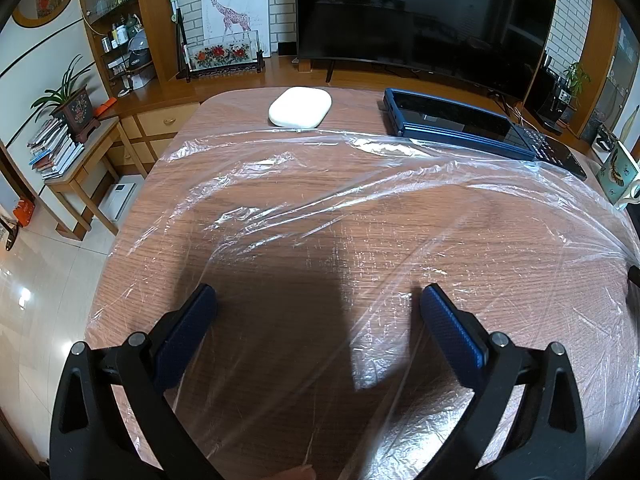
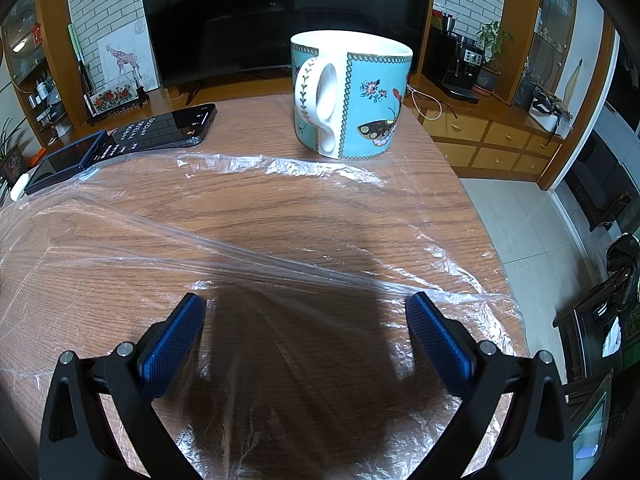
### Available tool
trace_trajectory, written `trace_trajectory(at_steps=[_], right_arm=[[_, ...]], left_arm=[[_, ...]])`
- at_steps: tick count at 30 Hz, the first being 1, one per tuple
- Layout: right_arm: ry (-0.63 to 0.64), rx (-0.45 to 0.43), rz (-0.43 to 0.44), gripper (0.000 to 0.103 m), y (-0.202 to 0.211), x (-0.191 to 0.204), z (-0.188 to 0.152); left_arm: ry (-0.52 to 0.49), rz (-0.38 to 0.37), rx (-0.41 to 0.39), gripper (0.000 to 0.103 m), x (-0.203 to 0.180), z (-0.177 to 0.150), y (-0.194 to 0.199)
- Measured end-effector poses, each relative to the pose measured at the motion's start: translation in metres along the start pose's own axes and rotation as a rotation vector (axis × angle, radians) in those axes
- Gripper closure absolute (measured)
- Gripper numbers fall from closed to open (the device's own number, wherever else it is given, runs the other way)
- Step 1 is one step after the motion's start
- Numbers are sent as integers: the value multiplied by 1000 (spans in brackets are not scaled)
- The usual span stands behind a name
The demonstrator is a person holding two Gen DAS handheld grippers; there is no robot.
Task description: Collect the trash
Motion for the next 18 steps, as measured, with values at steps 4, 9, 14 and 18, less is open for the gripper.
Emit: trace_trajectory(at_steps=[4,9,14,18], right_arm=[[0,0,0,4,-1,0,0],[0,0,0,4,1,-1,0],[0,0,0,4,1,-1,0],[0,0,0,4,0,0,0]], left_arm=[[0,0,0,1,0,0,0],[0,0,0,1,0,0,0],[0,0,0,1,0,0,0],[0,0,0,1,0,0,0]])
Point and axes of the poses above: each gripper's, at about its wrist camera, not at the fingertips, and y roughly against the way its jaws point, x to its left, z to its top, the point moved 2 cm from there along -y, roughly the way its jaws point, and after that the axes turned 14 degrees about z, right-handed, at the moved point
